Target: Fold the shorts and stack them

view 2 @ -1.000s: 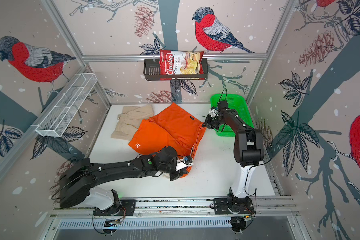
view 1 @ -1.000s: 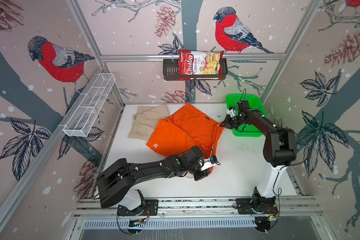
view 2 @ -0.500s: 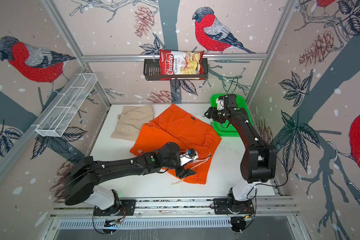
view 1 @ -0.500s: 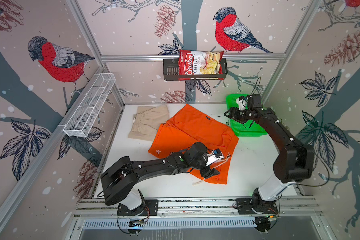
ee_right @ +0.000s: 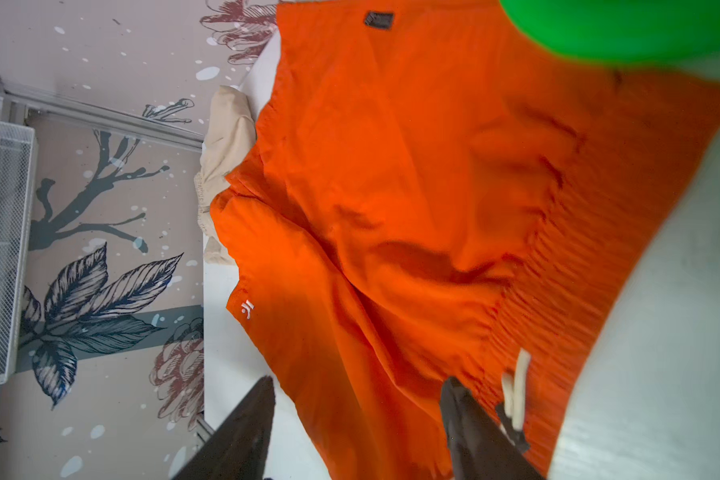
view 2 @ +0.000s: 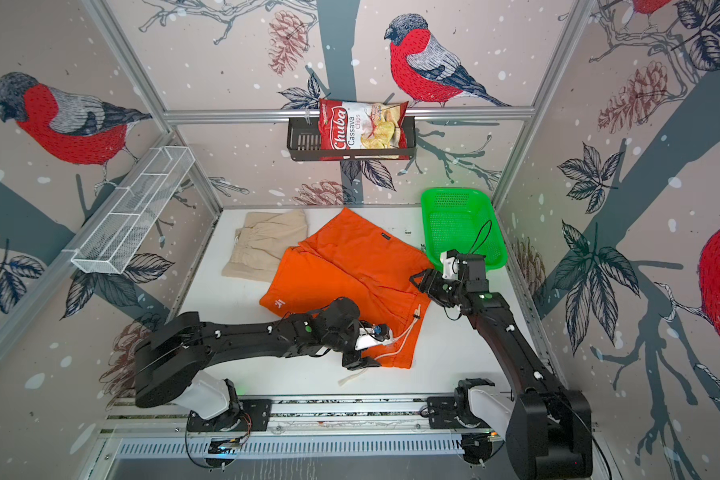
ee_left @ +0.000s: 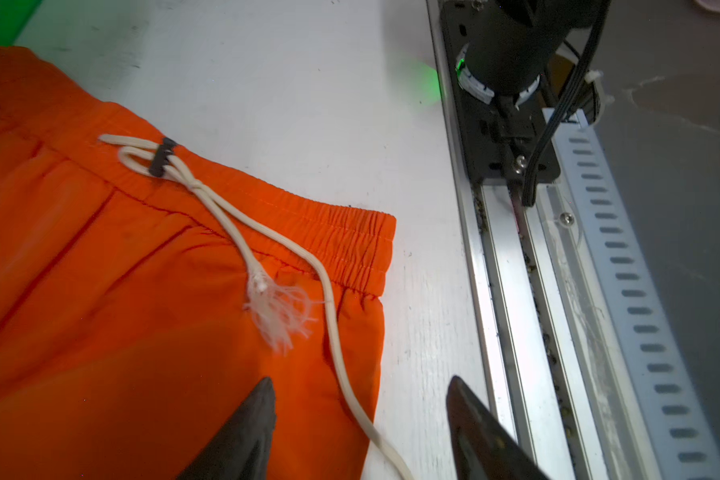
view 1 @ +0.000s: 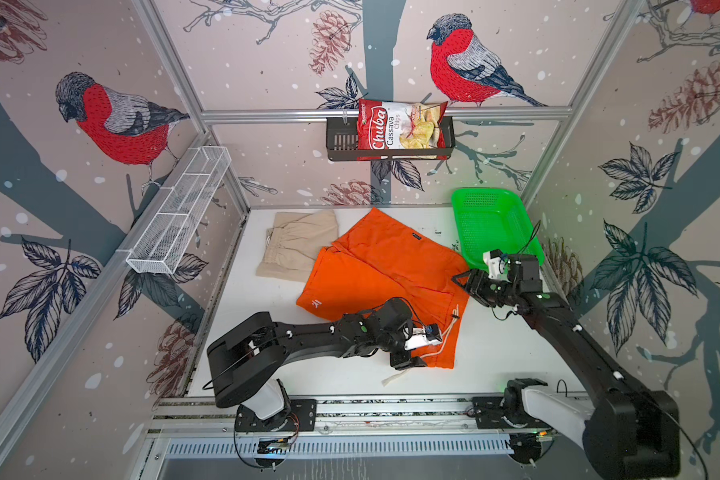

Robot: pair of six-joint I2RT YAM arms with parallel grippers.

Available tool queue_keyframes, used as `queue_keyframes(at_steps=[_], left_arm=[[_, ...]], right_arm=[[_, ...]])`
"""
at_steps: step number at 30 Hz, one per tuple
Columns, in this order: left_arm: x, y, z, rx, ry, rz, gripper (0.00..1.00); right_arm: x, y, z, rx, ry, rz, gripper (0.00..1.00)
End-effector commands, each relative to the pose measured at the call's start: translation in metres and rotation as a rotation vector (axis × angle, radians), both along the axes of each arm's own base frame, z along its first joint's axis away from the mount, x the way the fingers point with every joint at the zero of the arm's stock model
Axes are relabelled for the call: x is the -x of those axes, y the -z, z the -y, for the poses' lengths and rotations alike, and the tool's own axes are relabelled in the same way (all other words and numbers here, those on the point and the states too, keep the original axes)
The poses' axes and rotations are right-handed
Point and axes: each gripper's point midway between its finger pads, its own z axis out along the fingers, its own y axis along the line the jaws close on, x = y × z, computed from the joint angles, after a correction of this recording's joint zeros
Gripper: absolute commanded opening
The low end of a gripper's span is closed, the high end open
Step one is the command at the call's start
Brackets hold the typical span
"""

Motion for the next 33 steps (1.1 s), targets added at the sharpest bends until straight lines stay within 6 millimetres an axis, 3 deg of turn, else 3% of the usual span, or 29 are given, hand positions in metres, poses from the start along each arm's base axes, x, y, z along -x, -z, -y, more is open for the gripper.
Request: queue_keyframes(at_steps=[1,7,19,29,33], left_arm=[[0.008,0.003,0.010,0.012,0.117,0.054,0.65],[0.008,0.016,0.031,-0.006,0.126,0.127,0.61],[-0.003,0.049,0.053,-0.056,0.040,0.174,0.52],[-0.004,0.036,0.061,0.027,-0.058,0.069,0.11],[-0.008,0.025,0.063,0.089,-0.104,-0.004,0.05]], right_arm=[[0.008,0.007,0.003,-0.067,0.055,-0.012,0.65],[0.035,0.045,0.024,-0.063,0.145,-0.126,0.65],[0.053,0.059,0.032,-0.034,0.166,-0.171,0.65],[0.059,0.057,0.032,-0.078,0.187,-0.185,0.66],[0.063,0.056,0.031,-0.106,0.219,-0.204,0.67]])
